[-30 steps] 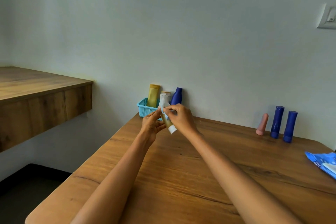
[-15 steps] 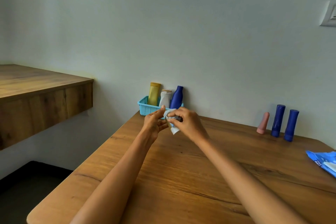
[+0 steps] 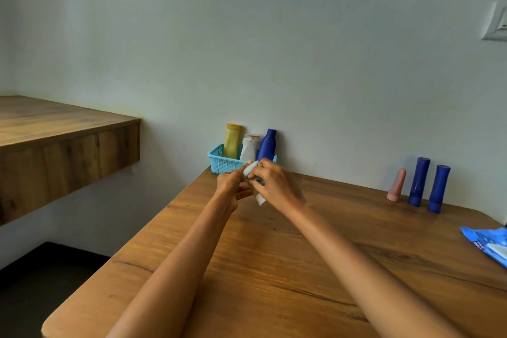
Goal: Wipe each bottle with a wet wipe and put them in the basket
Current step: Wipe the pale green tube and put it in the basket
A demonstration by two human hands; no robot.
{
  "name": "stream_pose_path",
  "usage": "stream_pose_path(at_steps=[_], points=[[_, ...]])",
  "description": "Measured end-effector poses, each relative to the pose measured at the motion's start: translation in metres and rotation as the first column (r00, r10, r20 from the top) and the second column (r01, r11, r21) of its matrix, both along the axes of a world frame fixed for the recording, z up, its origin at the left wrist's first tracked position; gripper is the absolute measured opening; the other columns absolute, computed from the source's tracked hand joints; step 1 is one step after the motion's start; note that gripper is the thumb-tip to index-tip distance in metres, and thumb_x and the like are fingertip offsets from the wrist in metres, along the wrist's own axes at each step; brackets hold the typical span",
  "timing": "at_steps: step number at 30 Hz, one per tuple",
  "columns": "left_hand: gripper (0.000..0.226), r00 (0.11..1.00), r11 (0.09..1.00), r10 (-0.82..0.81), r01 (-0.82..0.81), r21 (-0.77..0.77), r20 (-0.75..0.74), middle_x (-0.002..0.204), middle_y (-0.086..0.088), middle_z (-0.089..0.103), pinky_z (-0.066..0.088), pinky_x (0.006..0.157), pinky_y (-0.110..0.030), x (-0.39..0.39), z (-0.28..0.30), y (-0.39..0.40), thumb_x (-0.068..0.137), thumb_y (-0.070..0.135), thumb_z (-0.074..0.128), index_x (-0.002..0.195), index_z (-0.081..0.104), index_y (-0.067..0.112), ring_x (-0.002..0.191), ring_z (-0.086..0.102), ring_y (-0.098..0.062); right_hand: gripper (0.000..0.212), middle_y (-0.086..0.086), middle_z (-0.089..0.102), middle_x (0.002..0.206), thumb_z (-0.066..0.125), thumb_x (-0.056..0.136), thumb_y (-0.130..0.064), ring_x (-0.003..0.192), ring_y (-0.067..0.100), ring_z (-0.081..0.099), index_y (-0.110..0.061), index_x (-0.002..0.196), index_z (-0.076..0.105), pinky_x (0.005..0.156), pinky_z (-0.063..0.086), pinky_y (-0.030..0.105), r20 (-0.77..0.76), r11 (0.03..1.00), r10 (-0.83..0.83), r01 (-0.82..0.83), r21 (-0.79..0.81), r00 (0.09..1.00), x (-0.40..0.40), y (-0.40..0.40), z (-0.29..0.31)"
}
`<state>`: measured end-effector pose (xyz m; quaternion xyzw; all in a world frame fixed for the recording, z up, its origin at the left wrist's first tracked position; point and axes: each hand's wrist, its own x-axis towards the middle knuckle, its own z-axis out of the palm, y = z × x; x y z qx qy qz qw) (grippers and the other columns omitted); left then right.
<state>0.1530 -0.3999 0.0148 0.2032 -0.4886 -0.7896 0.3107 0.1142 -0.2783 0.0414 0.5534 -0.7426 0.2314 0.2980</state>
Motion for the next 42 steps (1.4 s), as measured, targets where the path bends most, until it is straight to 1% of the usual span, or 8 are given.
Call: stream_pose_path(at_steps=[6,12,15,18,24,28,36,42], points=[[0.03,0.995,0.998,0.04,-0.037,0.042,-0.086,0.084,-0.012,0.071,0.055,0.049,-0.029,0.003,-0.006,-0.006,0.078,0.025,0.076,0.097,0.058,0.009,0.065,0.072,-0.022,0.013,0.003,0.063,0.098,0.069,0.081,-0.021,0.09,0.018,0.061,-0.014,0.091,0.07,0.071,0.053,0.032,0.181,0.999,0.038,-0.043,0.024,0.983,-0.008,0.02,-0.02],[0.025,0.966,0.979,-0.195,0.18,-0.1,-0.17,0.097,-0.01,0.067,0.057,0.068,-0.033,0.003,-0.008,-0.005,0.086,0.026,0.065,0.105,0.061,0.011,0.08,0.069,-0.022,0.012,-0.001,0.068,0.094,0.064,0.087,-0.026,0.078,0.006,0.059,-0.016,0.093,0.067,0.057,0.045,0.01,0.529,0.903,0.11,0.138,-0.406,0.841,-0.011,0.009,0.009],[0.021,0.914,0.946,-0.321,0.295,-0.137,-0.249,0.094,-0.004,0.07,0.057,0.078,-0.036,0.005,-0.003,-0.001,0.089,0.023,0.058,0.107,0.064,0.015,0.085,0.069,-0.02,0.018,0.003,0.069,0.102,0.062,0.088,-0.026,0.091,0.015,0.063,-0.017,0.103,0.068,0.069,0.048,0.023,0.61,0.926,0.09,0.16,-0.342,0.787,-0.014,-0.007,0.029],[0.026,0.881,0.942,-0.334,0.297,-0.158,-0.336,0.095,-0.003,0.071,0.056,0.08,-0.037,0.007,0.0,-0.001,0.085,0.022,0.059,0.11,0.064,0.015,0.087,0.068,-0.019,0.021,0.002,0.069,0.107,0.06,0.089,-0.03,0.095,0.018,0.062,-0.02,0.105,0.069,0.071,0.046,0.024,0.599,0.976,-0.008,0.137,-0.17,0.8,-0.01,-0.018,0.027],[0.041,0.878,0.956,-0.291,0.251,-0.152,-0.38,0.1,-0.005,0.072,0.059,0.07,-0.034,0.012,0.0,-0.001,0.082,0.022,0.06,0.122,0.058,0.013,0.088,0.07,-0.019,0.022,0.003,0.067,0.091,0.063,0.086,-0.033,0.085,0.017,0.056,-0.017,0.1,0.07,0.065,0.048,0.031,0.308,0.952,-0.056,0.144,-0.271,0.95,-0.006,0.002,0.006],[0.04,0.878,0.954,-0.296,0.253,-0.16,-0.377,0.112,-0.011,0.066,0.059,0.072,-0.035,0.012,0.001,0.0,0.085,0.021,0.058,0.124,0.057,0.013,0.095,0.069,-0.022,0.019,0.001,0.068,0.09,0.066,0.083,-0.034,0.086,0.014,0.057,-0.019,0.093,0.072,0.065,0.051,0.034,0.372,0.964,-0.07,0.159,-0.214,0.926,-0.012,0.022,-0.002],[0.037,0.867,0.923,-0.366,0.293,-0.248,-0.338,0.111,-0.006,0.067,0.055,0.084,-0.039,0.01,0.005,0.01,0.083,0.024,0.058,0.12,0.058,0.02,0.105,0.063,-0.023,0.019,0.001,0.07,0.088,0.058,0.088,-0.028,0.079,0.013,0.062,-0.014,0.09,0.072,0.067,0.05,0.03,0.731,0.904,0.076,0.262,-0.337,0.679,-0.022,0.021,0.031],[0.046,0.892,0.929,-0.325,0.239,-0.282,-0.313,0.105,0.011,0.071,0.022,0.114,-0.05,0.007,0.002,0.003,0.07,0.043,0.075,0.112,0.064,0.027,0.12,0.05,-0.018,0.022,0.008,0.068,0.093,0.054,0.09,-0.023,0.083,0.02,0.062,-0.009,0.098,0.069,0.07,0.053,0.033,0.933,0.951,0.158,0.203,-0.232,0.325,-0.012,-0.003,0.039]])
